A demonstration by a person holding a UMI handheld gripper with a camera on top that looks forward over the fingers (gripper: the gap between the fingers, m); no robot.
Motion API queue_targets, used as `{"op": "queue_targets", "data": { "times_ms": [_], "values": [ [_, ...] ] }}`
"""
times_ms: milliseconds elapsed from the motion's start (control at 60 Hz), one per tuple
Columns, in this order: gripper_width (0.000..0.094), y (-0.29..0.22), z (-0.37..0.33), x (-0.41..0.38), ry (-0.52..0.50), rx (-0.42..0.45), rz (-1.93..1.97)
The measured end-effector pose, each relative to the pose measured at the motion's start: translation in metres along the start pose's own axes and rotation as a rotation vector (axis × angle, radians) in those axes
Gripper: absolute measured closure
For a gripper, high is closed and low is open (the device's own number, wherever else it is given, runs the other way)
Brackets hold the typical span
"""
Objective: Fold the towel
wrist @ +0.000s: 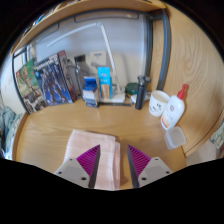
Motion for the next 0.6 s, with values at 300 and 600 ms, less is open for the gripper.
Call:
{"op": "queue_targets", "data": {
  "times_ms": [300,600],
  "values": [
    [0.0105,-0.058,-0.137,-0.095,-0.197,0.177,-0.015],
    [0.0089,-0.002,-0.229,-0.154,-0.162,0.205,-0.051]
  ]
}}
Point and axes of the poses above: the point between the fingertips, and its own axes, seen from behind it with the camera up: x to the right, y down, z forward, the way the camera looks, the point moved 6 cm from there along -z, backward, against the way the camera looks, and after that the axes turned 5 degrees about z, right-handed, at the moved point
